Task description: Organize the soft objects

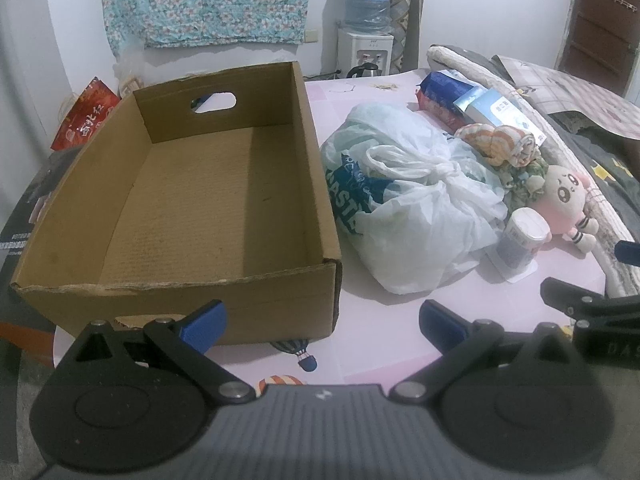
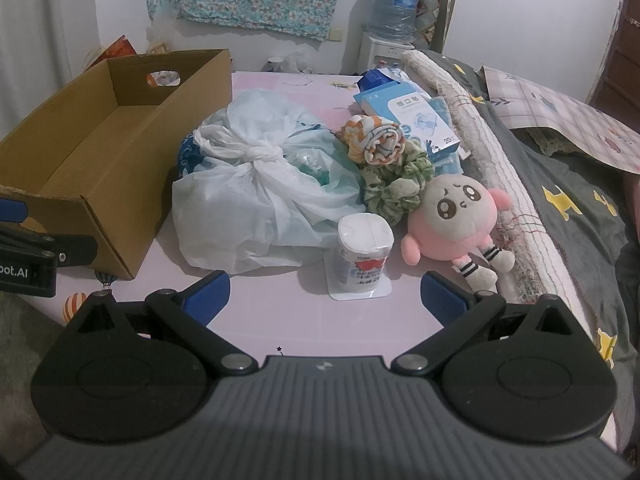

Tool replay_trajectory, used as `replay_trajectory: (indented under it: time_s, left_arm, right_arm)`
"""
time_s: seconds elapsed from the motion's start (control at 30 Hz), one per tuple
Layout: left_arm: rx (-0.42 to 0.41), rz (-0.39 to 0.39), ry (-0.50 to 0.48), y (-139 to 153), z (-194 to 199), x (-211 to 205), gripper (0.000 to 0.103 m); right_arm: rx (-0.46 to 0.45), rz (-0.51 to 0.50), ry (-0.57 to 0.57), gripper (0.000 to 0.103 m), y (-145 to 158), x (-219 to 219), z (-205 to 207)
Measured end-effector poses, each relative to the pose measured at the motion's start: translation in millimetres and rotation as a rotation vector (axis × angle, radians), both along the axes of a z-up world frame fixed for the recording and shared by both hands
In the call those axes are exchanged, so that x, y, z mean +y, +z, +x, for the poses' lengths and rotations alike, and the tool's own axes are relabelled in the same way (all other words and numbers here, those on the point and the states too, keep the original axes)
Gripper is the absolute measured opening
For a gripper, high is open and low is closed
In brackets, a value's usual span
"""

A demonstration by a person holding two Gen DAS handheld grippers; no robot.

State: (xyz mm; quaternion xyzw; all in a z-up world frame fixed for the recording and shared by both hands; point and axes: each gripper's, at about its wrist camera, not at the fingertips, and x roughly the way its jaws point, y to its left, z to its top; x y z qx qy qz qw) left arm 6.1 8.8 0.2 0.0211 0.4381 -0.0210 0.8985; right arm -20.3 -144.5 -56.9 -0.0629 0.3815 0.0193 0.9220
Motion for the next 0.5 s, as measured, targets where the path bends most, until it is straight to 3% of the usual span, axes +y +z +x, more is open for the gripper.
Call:
replay_trajectory:
  time_s: [0.33,0.5]
  left_arm:
    - [-0.002,-0.001,-0.004,-0.5,-0.9,0.6,0.103]
    - [-0.032,0.007,-0.055,3.3,-7.2,-14.1,0.103]
  right_arm:
    - [-0.002,0.0,-0.005,0.102,-0.8,-0.7,-1.3]
    - [-0.012,0.029,-0.043,0.102,-7.4,-19.6,-9.3]
